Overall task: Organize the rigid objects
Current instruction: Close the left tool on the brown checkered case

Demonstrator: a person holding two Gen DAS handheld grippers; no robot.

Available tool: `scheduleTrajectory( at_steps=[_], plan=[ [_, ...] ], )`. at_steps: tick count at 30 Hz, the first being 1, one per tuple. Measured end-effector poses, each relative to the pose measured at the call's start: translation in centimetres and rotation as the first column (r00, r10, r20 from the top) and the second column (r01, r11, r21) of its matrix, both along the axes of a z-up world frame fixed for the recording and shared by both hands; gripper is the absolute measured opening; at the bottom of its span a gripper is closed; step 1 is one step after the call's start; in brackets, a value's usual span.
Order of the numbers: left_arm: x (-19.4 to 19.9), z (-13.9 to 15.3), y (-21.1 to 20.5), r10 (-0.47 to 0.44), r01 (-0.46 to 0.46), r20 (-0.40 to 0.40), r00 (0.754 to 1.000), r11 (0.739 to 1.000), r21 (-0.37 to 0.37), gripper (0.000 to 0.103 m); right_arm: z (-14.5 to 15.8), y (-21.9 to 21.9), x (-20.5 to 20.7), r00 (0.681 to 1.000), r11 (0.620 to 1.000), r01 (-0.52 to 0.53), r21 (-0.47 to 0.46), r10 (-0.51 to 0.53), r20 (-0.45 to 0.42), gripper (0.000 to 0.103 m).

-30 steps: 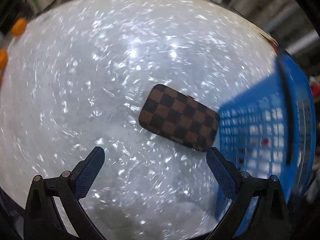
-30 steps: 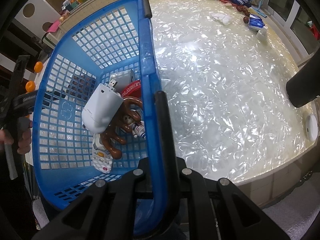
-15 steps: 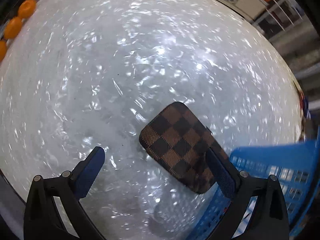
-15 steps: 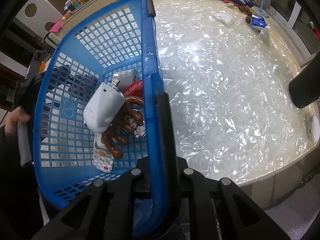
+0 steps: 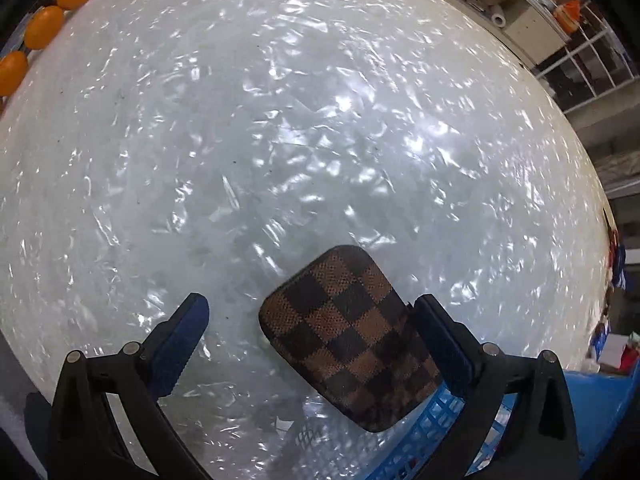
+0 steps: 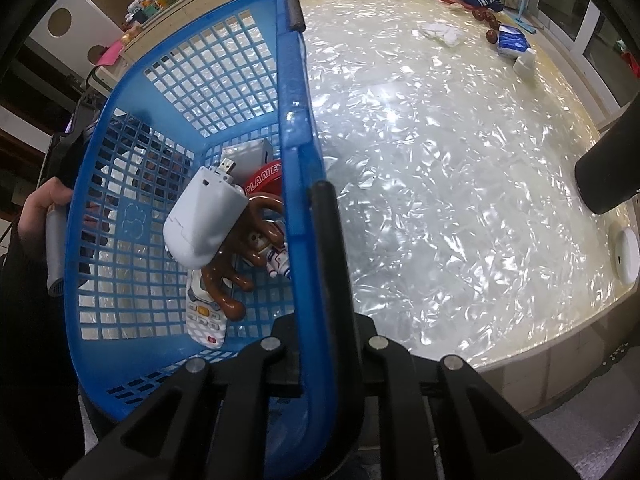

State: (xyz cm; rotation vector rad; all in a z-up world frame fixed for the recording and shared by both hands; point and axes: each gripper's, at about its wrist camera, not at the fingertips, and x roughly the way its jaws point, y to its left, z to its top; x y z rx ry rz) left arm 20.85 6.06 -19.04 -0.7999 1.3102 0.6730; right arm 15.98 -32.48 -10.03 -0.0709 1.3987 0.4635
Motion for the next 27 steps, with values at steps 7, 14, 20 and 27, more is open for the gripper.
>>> scheduleTrajectory(
  at_steps=[7,14,20,27],
  plan=[
    [-0.5,-0.6,3.1,0.042,-0.042,0.008,0.999,0.999,-0.032,0.103,0.0,-0.1,0.2,1.000,1.000,0.005,0.003,-0.005,-0.001,0.011],
    [-0.4,-0.5,2.5,-0.025,0.029,0.043,0.999,0.995,-0.092,0.103,0.1,0.0,0.1,1.000,1.000,0.007,0.003,-0.007,0.000,0.011],
    [0.1,-0.8,0.5,-0.051,0.050,-0.018,0.999,0.998,-0.042,0.103,-0.2,-0.9,0.4,1.000,1.000,0.023,0.002,-0.023,-0.015,0.011],
    [1.6,-1.1,-2.2,-0.060,0.058,-0.060,0.996,0.998,-0.028,0.103,-0.6,-1.9,0.9,0.999,1.000,0.028,-0.001,-0.028,-0.020,0.011]
  ],
)
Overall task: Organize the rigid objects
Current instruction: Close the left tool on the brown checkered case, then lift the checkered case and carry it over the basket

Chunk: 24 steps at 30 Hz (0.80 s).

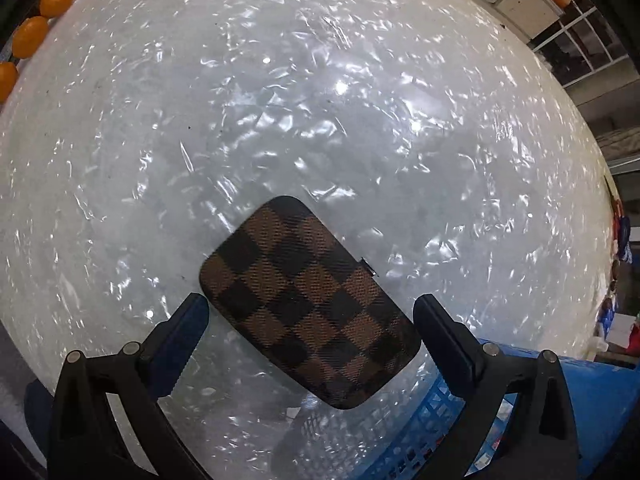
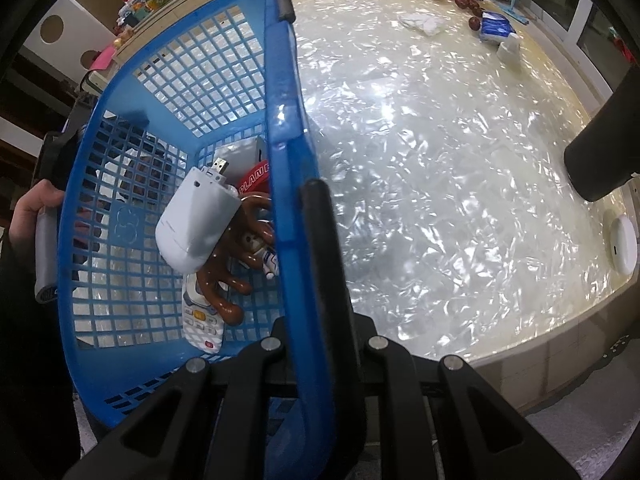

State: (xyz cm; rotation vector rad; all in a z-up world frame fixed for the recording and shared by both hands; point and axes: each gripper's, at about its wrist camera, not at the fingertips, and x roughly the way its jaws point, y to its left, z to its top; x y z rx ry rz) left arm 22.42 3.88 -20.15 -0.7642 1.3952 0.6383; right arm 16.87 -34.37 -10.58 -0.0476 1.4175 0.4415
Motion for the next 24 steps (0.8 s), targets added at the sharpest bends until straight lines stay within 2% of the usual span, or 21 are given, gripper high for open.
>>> scheduleTrajectory(
  at_steps=[3,7,11,13,16,24],
  plan=[
    [0.9,0.1,-1.6,0.022,-0.021,-0.027,0.999,1.000,0.009,0.103,0.1,-0.6,0.0,1.000,1.000,0.001,0.003,-0.001,-0.001,0.011],
    [-0.2,0.1,-2.3,0.023,-0.022,-0.038,0.999,0.999,0.024,0.102,0.3,-0.8,-0.1,1.000,1.000,-0.005,0.009,0.005,-0.002,0.011],
    [-1.3,0.8,-3.0,-0.031,0.031,-0.014,0.999,0.999,0.035,0.093,0.4,-1.0,0.0,1.000,1.000,-0.005,0.015,0.005,0.000,0.012],
    [-2.2,1.5,-2.8,-0.062,0.061,0.015,0.998,0.997,0.055,0.080,0.4,-0.9,0.0,1.000,1.000,-0.003,0.016,0.003,0.000,0.012],
    [-3.0,1.7,-2.5,-0.086,0.085,0.039,0.996,0.996,0.020,0.075,0.4,-1.0,0.0,1.000,1.000,0.002,0.019,-0.002,0.000,0.012],
    [-4.5,2.2,-1.9,-0.222,0.220,0.077,0.972,0.975,0.034,0.071,0.3,-0.9,0.0,1.000,1.000,0.013,0.011,-0.013,0.005,0.012]
  ],
)
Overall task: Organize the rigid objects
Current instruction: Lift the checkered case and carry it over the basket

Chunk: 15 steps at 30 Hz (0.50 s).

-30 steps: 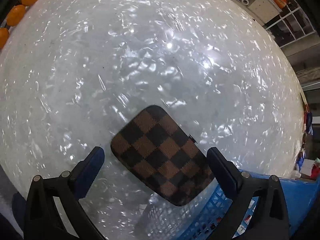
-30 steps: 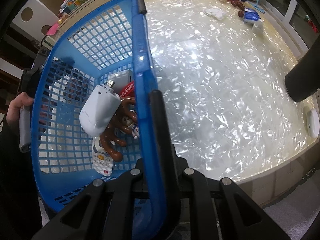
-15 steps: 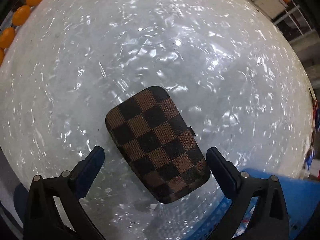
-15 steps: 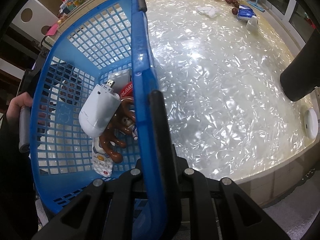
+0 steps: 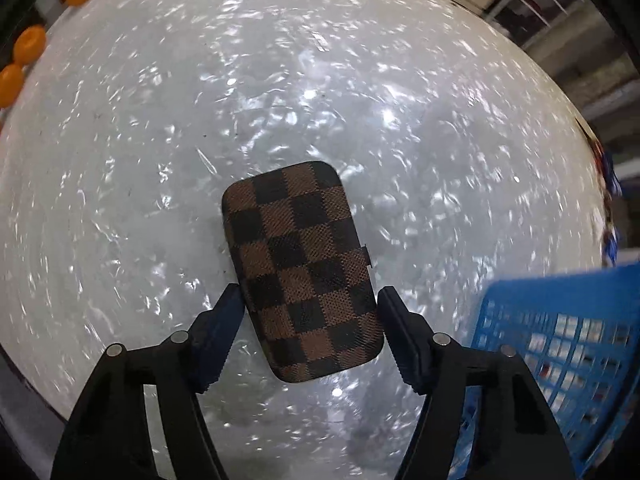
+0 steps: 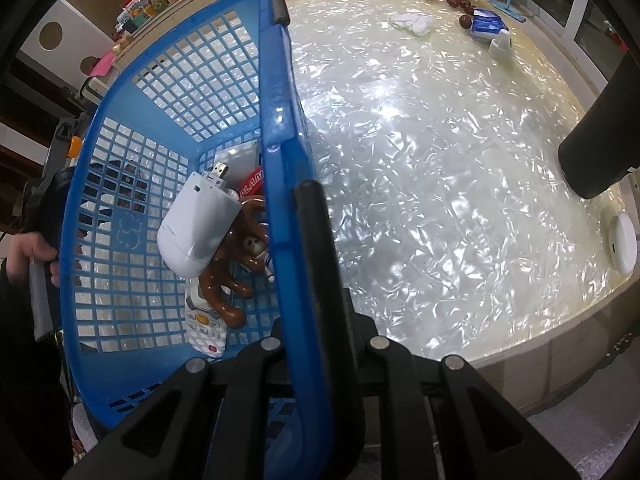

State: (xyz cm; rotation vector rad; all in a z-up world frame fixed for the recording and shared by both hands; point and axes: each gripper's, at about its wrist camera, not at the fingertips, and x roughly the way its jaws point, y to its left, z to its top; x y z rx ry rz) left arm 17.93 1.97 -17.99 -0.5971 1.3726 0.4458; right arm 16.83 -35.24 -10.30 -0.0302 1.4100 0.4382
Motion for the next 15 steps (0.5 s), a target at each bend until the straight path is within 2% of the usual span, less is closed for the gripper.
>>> scheduleTrajectory(
  at_steps=[10,15],
  plan=[
    [-2.1,3.2,0.4,-0.180,0.176,0.060,0.982,0.983,0.061,0.070,-0.3,1.1,-0.4,1.000,1.000,0.004,-0.029,-0.004,-0.004,0.012],
    [-3.5,5.2,1.3,-0.235,0.229,0.092,0.968,0.971,0.076,0.069,-0.6,1.1,-0.5,1.000,0.999,0.014,-0.033,-0.014,-0.015,0.011]
  ],
)
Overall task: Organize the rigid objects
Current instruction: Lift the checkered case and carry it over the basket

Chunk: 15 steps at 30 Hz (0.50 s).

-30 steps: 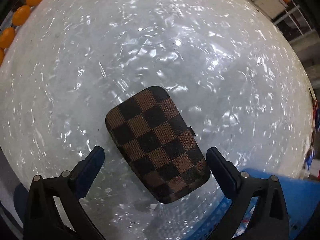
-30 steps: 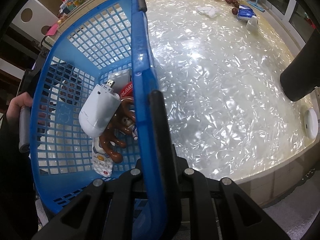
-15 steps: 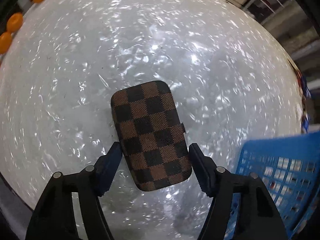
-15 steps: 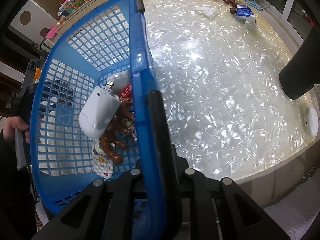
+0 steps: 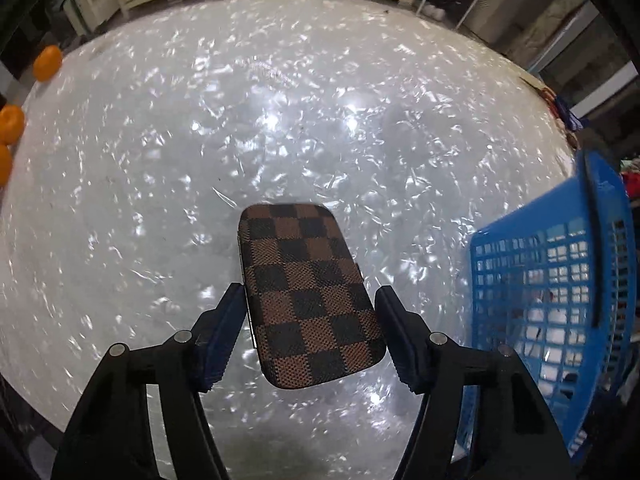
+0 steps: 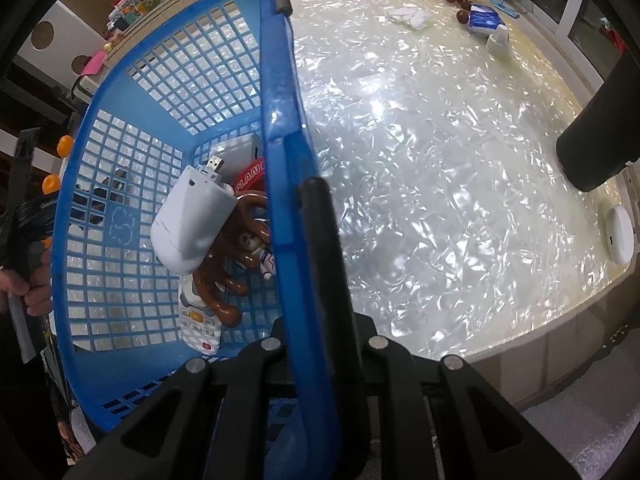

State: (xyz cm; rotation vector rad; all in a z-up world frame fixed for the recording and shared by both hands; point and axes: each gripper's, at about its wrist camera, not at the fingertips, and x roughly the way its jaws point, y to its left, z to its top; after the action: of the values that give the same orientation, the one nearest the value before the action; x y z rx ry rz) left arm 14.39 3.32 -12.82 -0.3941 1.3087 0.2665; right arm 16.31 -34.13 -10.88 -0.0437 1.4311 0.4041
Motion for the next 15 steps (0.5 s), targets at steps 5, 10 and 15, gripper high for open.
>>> scheduleTrajectory(
  at_steps=[5,10,15],
  plan=[
    [-0.71,0.80,0.49,-0.036,0.036,0.016,0.999,0.999,-0.009,0.022,-0.22,0.36,-0.14,1.000,1.000,0.003,-0.018,-0.003,0.002,0.011],
    [-0.57,0.92,0.48,-0.052,0.053,0.019,0.998,0.996,-0.069,0.018,-0.32,0.58,-0.07,1.000,1.000,0.006,-0.025,-0.006,0.000,0.011],
    [-0.36,0.59,0.55,-0.047,0.048,0.025,0.999,0.996,-0.081,0.018,-0.42,0.86,0.02,1.000,1.000,0.005,-0.029,-0.005,0.000,0.011]
  ],
)
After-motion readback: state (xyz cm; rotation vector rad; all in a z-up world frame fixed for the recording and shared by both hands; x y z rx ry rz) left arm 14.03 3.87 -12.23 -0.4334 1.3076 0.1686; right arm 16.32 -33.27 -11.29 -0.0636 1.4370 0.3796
